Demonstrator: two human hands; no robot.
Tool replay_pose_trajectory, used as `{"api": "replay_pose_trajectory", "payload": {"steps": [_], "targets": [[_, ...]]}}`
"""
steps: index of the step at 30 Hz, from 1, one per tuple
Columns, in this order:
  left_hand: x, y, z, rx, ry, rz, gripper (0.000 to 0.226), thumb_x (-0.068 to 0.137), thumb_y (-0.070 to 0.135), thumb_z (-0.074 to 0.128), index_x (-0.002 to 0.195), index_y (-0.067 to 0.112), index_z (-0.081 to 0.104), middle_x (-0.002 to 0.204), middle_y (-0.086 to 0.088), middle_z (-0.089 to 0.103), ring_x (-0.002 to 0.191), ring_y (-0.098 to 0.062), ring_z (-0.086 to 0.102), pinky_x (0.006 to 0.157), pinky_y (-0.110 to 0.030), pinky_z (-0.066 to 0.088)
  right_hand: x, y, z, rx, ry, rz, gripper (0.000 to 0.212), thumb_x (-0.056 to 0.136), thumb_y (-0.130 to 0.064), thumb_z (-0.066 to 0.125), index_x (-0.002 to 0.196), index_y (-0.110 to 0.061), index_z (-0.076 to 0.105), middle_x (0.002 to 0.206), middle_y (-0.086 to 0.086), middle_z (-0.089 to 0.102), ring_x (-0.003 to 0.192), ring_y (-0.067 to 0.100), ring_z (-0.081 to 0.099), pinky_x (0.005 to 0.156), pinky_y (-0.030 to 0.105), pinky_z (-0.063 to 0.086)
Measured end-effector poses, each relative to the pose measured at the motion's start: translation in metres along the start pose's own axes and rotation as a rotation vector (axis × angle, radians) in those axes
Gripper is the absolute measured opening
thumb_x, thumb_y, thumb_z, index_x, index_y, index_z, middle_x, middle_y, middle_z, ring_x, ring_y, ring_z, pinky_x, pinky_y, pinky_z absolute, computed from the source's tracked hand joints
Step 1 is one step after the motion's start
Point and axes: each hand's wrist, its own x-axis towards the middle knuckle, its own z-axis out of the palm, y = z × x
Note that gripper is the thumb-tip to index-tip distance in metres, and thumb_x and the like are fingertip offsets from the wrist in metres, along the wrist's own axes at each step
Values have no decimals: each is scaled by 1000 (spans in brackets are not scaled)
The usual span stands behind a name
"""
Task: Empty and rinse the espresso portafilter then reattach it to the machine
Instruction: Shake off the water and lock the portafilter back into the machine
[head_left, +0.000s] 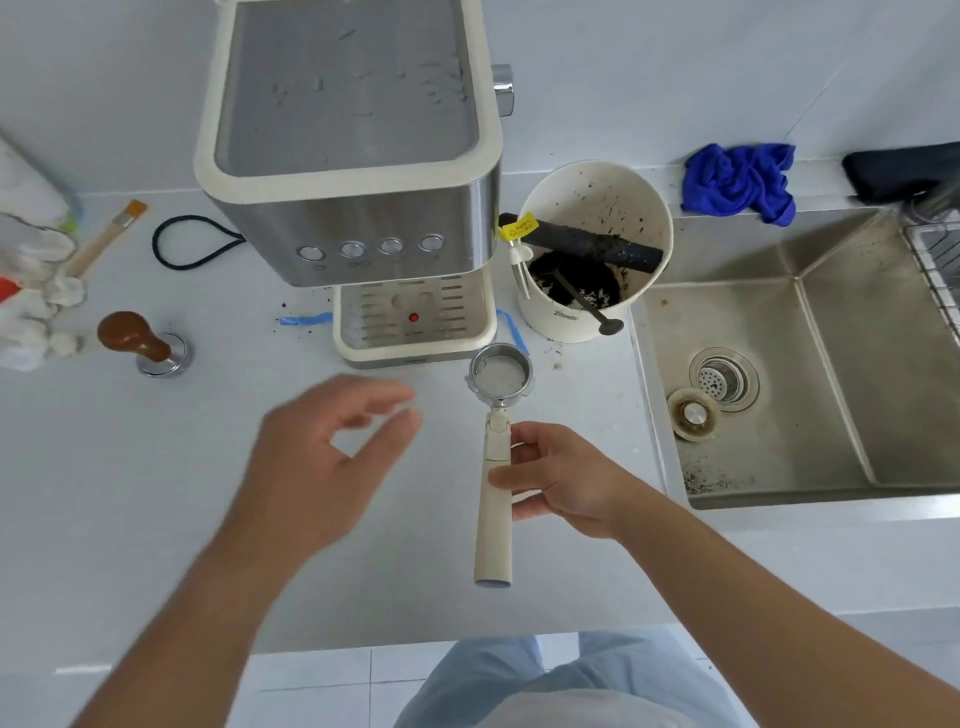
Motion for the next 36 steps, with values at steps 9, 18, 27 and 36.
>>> {"api": "replay_pose_trajectory", "payload": {"steps": [9, 18, 27, 36], "targets": [[77, 51, -67, 265, 195, 399, 23, 95, 37, 58, 107, 21, 71, 86, 33, 59, 85, 5, 57, 83, -13, 41, 22, -21, 23, 17, -48, -18, 35, 83, -4, 72, 115, -13, 63, 112, 17, 71, 94, 26, 72, 79, 38, 62], [160, 65, -75, 471, -15, 544, 36, 97, 35, 51, 120, 12, 66, 123, -3, 67, 114, -17, 59, 97, -11, 35, 43, -43, 39, 52, -81, -34, 26, 90, -1, 68, 110, -17, 61, 106, 10, 71, 85, 23, 75, 67, 41, 63], [183, 59, -65, 445, -102, 458, 42, 96, 49, 46, 130, 27, 56, 121, 4, 65, 106, -12, 54, 83, -9, 34, 55, -62, 47, 94, -104, -89, 27, 91, -4, 68, 113, -18, 62, 110, 9, 70, 90, 25, 73, 71, 44, 63], [185, 59, -63, 442, -119, 461, 40, 97, 48, 41, 120, 21, 59, 113, -1, 63, 106, -18, 55, 91, -31, 39, 66, -88, 49, 56, -95, -148, 46, 93, -4, 65, 136, -17, 56, 120, 9, 66, 107, 30, 67, 83, 50, 62]]}}
